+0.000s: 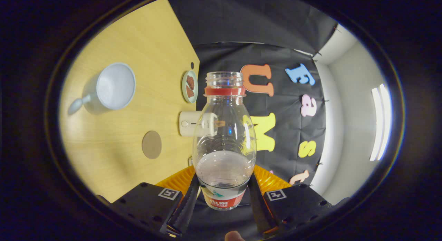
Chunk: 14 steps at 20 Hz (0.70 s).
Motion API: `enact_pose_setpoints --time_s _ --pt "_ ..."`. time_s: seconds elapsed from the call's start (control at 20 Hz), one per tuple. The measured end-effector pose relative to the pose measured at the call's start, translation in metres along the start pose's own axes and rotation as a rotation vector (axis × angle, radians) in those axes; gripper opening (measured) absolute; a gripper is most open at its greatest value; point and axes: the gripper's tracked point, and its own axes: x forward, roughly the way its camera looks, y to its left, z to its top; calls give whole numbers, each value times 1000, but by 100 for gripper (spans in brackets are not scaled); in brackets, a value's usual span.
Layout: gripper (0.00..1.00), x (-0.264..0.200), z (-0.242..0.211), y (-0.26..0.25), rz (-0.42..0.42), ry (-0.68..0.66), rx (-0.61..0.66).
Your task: Take the bottle from table, then pour the juice into the cup, finally place the bottle on the coaster
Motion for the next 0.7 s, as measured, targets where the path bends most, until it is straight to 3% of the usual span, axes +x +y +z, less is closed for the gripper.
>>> enact_pose_setpoints --time_s 0.4,0.7 --pt "77 -26 7 -8 120 -56 552" --pt "77 -25 8 -8 156 -100 915"
